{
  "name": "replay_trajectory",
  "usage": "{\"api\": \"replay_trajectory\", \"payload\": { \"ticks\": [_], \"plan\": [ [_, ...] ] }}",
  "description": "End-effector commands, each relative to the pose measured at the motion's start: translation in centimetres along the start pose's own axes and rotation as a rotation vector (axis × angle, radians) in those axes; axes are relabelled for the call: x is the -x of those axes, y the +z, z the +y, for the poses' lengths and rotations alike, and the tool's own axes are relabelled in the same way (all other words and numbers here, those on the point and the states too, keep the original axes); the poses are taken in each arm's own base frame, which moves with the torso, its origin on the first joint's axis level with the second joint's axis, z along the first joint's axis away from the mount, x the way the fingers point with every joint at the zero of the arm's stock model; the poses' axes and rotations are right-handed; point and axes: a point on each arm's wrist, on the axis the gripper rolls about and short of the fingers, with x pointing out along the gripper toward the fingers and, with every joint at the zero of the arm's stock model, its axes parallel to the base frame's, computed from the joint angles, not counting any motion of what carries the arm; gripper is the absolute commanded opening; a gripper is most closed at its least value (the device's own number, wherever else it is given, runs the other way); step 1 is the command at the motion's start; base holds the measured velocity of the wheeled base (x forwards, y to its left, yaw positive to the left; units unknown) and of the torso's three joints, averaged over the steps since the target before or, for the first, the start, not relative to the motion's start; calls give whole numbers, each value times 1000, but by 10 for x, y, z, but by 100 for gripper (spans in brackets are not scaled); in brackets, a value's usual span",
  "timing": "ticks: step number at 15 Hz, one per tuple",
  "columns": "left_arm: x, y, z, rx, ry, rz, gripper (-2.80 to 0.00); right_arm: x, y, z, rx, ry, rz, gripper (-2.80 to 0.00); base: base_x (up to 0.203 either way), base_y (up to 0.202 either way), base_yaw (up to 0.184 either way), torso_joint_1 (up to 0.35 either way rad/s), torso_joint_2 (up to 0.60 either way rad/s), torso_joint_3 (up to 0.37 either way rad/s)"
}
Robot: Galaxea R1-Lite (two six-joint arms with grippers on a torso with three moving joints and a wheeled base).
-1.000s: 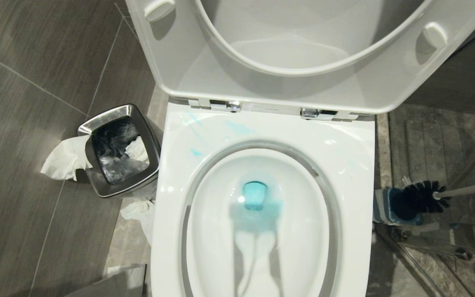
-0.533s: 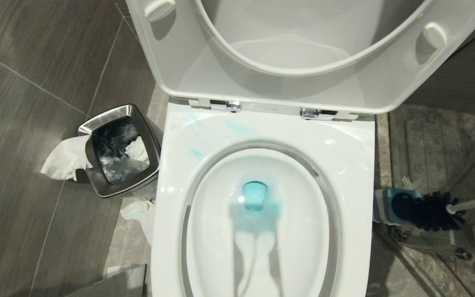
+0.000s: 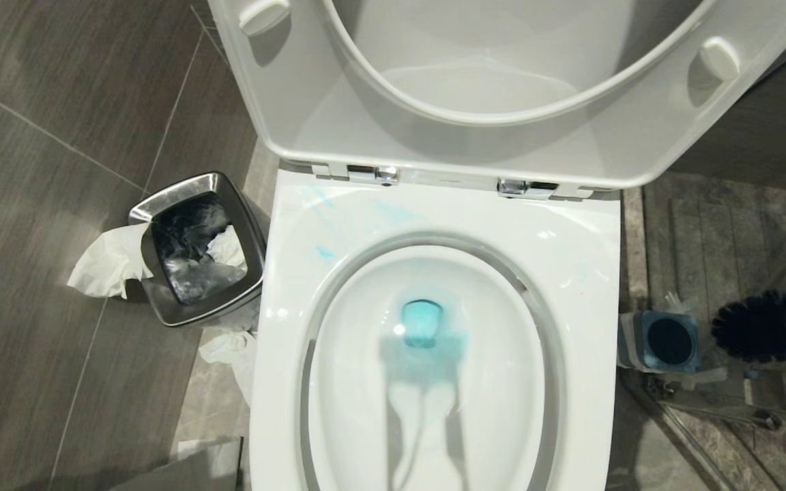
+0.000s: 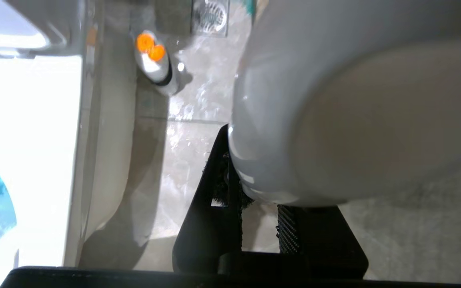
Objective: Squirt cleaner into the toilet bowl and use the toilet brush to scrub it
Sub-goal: Scrub the toilet bowl
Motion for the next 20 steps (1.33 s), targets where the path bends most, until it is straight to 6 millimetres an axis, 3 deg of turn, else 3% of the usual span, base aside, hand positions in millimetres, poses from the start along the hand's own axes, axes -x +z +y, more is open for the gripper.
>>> {"api": "replay_trajectory", "payload": {
  "ticks": [1, 7, 20],
  "plan": [
    [0, -1, 0, 0, 1, 5, -280, 4, 13, 1, 5, -1, -24, -280, 0, 0, 0, 0, 0, 0],
    [0, -1, 0, 2, 1, 5, -280, 27, 14, 6, -90, 6, -7, -280, 0, 0, 0, 2, 1, 82],
    [0, -1, 0, 5, 1, 5, -280, 20, 10, 5, -132, 31, 27, -280, 0, 0, 0, 2, 1, 200]
  ]
}}
